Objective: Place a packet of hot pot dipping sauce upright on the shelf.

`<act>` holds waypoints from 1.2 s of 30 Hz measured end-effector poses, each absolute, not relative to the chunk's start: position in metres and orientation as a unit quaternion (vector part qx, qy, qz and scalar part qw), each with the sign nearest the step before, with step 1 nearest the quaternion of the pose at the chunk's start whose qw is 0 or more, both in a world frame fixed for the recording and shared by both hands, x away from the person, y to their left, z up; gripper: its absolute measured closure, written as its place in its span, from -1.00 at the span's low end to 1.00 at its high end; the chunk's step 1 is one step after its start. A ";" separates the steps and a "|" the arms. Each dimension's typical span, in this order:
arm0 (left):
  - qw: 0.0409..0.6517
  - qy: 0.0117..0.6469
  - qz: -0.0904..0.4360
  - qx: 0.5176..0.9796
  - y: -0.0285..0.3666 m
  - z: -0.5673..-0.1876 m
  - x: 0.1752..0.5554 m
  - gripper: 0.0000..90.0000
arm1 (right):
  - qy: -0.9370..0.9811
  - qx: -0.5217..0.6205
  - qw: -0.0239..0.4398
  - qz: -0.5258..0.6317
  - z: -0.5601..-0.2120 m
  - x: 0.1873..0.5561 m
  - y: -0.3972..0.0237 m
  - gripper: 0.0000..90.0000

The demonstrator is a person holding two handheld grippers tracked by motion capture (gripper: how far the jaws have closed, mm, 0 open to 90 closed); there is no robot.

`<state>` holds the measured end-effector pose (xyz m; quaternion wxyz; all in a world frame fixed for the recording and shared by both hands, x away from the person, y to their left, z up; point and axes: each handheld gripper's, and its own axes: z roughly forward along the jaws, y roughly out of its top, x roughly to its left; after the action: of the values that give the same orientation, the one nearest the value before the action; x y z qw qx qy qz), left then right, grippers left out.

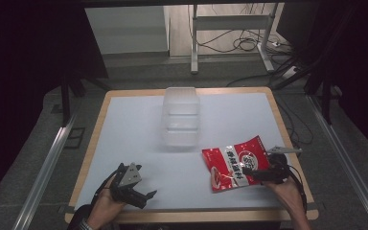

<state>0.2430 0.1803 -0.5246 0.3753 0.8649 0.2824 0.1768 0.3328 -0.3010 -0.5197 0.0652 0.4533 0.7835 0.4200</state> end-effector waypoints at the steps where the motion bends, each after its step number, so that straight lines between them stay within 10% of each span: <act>1: 0.376 0.283 0.177 0.865 0.180 -0.524 0.243 -1.00 | 0.784 0.453 0.068 0.418 -0.520 0.334 -0.299 -0.92; 21: 0.374 0.282 0.181 0.865 0.180 -0.524 0.243 -1.00 | 0.823 0.436 0.129 0.339 -0.507 0.337 -0.280 0.92; 36: 0.376 0.284 0.185 0.862 0.181 -0.524 0.242 -1.00 | 0.820 0.420 0.141 0.361 -0.491 0.331 -0.273 0.94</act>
<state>0.2424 0.1811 -0.5236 0.3762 0.8624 0.2837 0.1849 0.3313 -0.2733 -0.4908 0.1413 0.4199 0.8204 0.3614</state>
